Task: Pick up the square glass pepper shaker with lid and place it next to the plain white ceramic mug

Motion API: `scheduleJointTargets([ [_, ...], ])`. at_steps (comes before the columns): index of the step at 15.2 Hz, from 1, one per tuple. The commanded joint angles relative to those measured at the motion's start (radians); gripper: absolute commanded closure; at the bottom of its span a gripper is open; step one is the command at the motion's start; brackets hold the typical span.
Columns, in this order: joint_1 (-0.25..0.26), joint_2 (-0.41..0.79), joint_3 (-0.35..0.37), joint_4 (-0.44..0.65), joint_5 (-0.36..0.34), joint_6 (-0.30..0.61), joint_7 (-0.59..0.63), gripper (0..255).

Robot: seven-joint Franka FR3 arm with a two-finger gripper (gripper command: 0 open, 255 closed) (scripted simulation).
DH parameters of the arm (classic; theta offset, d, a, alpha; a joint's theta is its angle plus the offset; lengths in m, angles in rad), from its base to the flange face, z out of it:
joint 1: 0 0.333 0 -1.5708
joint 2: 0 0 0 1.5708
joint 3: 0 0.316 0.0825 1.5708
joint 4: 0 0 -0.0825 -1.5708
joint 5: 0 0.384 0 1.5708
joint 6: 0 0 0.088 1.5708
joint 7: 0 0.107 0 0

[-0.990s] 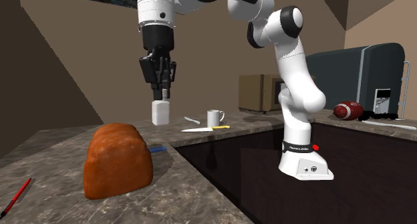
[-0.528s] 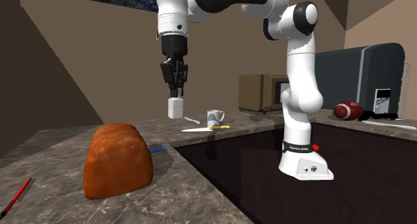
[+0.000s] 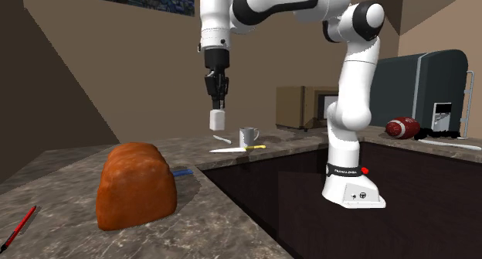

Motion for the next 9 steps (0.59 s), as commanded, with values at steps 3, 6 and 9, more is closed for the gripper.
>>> scheduleJointTargets([
  [3,-0.034,-0.074,-0.07,-0.078,0.011,0.004,-0.112,255],
  [6,-0.057,-0.122,-0.122,-0.128,0.009,0.004,-0.19,255],
  [9,-0.083,-0.16,-0.174,-0.167,0.0,0.004,-0.266,255],
])
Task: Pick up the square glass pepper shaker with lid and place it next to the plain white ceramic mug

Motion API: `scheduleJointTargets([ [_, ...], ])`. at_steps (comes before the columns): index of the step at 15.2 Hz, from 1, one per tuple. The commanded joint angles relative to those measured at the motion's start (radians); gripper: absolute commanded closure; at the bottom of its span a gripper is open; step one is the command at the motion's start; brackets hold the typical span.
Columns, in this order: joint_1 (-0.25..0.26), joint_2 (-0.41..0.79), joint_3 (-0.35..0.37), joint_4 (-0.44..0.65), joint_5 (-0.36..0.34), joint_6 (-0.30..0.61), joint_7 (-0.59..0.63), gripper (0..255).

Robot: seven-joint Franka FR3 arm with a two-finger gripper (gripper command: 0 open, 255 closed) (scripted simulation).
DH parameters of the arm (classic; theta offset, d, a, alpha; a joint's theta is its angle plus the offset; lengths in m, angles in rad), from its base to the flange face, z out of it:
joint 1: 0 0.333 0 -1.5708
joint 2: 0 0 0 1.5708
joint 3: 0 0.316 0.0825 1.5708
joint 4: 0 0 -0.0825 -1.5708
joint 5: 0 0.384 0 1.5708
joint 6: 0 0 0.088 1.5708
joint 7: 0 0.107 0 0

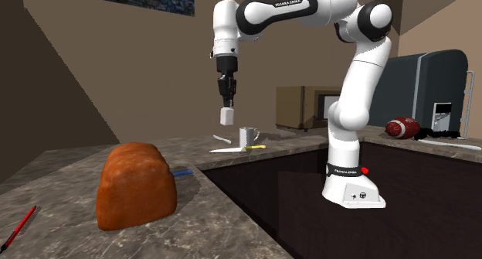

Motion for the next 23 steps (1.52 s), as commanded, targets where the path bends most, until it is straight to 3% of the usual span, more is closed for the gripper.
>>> scheduleJointTargets([
  [1,-0.019,-0.034,-0.041,-0.036,-0.007,0.0,-0.06,255],
  [12,-0.123,-0.076,-0.235,-0.085,-0.081,0.005,-0.329,255],
  [23,-0.225,0.015,-0.423,0.001,-0.148,0.02,-0.592,255],
])
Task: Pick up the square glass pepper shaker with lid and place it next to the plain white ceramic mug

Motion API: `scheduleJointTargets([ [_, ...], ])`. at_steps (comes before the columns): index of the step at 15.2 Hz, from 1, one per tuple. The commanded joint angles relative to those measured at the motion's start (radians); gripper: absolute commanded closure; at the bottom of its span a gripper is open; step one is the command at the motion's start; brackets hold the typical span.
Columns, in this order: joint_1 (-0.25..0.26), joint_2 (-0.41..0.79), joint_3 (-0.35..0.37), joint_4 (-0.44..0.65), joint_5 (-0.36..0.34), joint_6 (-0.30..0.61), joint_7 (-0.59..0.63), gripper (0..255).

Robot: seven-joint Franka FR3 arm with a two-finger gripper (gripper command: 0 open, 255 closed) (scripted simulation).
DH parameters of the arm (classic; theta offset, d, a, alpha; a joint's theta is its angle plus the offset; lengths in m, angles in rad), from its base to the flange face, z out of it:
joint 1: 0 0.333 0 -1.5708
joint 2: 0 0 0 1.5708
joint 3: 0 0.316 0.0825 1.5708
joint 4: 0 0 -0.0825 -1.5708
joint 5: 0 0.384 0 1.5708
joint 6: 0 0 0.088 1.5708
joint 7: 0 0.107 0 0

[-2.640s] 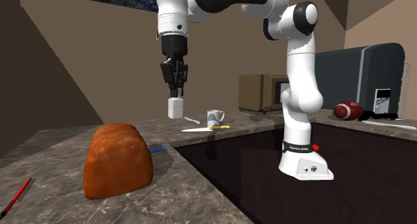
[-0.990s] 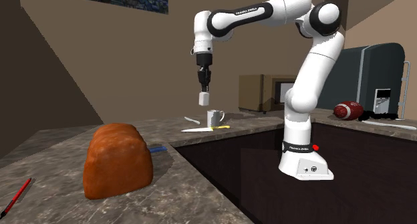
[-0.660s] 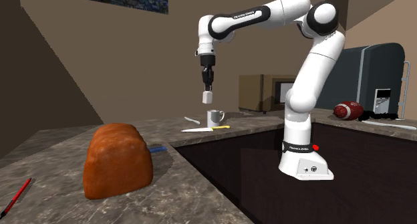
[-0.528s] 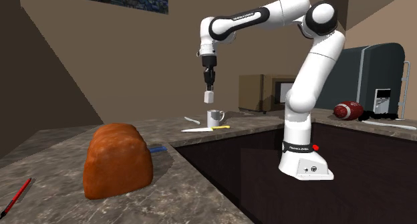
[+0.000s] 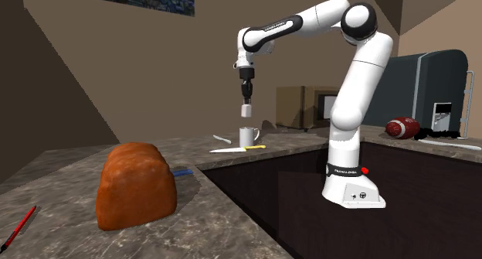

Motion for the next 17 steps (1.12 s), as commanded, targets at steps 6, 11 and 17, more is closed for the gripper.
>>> scheduleJointTargets([
  [6,-0.058,0.115,-0.112,0.118,-0.011,0.005,-0.171,255],
  [11,-0.101,0.226,-0.186,0.236,0.009,0.001,-0.297,255],
  [17,-0.171,0.403,-0.264,0.435,0.072,-0.026,-0.459,255],
])
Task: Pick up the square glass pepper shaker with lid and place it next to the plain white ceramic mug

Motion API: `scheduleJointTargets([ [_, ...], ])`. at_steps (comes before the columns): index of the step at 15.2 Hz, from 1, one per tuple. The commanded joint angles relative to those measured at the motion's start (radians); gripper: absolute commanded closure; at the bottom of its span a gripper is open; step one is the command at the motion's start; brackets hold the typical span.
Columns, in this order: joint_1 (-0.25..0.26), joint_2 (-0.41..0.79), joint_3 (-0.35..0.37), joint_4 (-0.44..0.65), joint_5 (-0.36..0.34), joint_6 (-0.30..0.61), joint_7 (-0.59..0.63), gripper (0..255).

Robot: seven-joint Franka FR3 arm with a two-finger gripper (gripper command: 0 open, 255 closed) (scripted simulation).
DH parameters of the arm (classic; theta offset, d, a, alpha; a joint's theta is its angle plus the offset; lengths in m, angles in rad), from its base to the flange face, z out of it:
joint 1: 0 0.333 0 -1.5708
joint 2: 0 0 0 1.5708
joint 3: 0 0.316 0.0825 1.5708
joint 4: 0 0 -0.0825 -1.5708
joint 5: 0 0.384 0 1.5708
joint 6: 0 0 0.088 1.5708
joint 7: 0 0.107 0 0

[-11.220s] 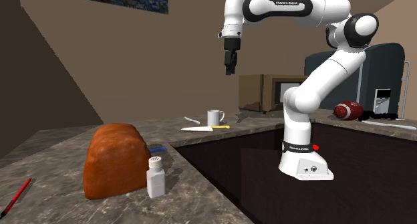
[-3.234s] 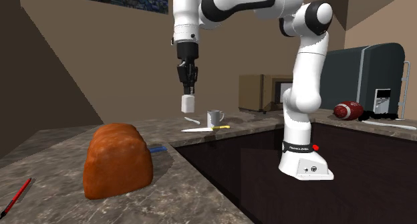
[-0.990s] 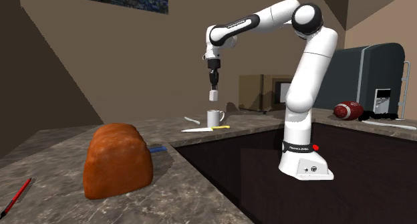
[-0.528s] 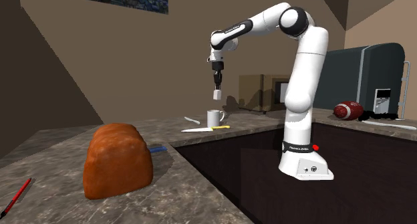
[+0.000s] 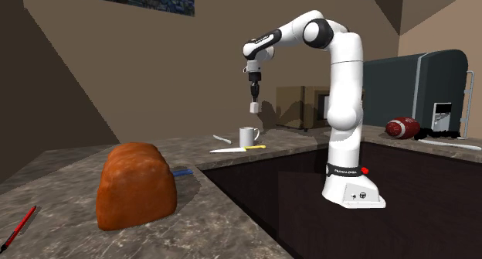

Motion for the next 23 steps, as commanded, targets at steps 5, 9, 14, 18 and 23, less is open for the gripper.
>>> scheduleJointTargets([
  [5,-0.016,0.033,-0.012,-0.035,0.013,0.067,-0.032,255],
  [9,-0.016,0.039,-0.012,-0.082,0.016,0.119,-0.032,255],
  [14,-0.017,0.052,-0.012,-0.134,0.021,0.184,-0.035,255],
  [18,-0.018,0.066,-0.011,-0.172,0.027,0.235,-0.038,255],
  [23,-0.02,0.089,-0.01,-0.215,0.037,0.298,-0.044,255],
])
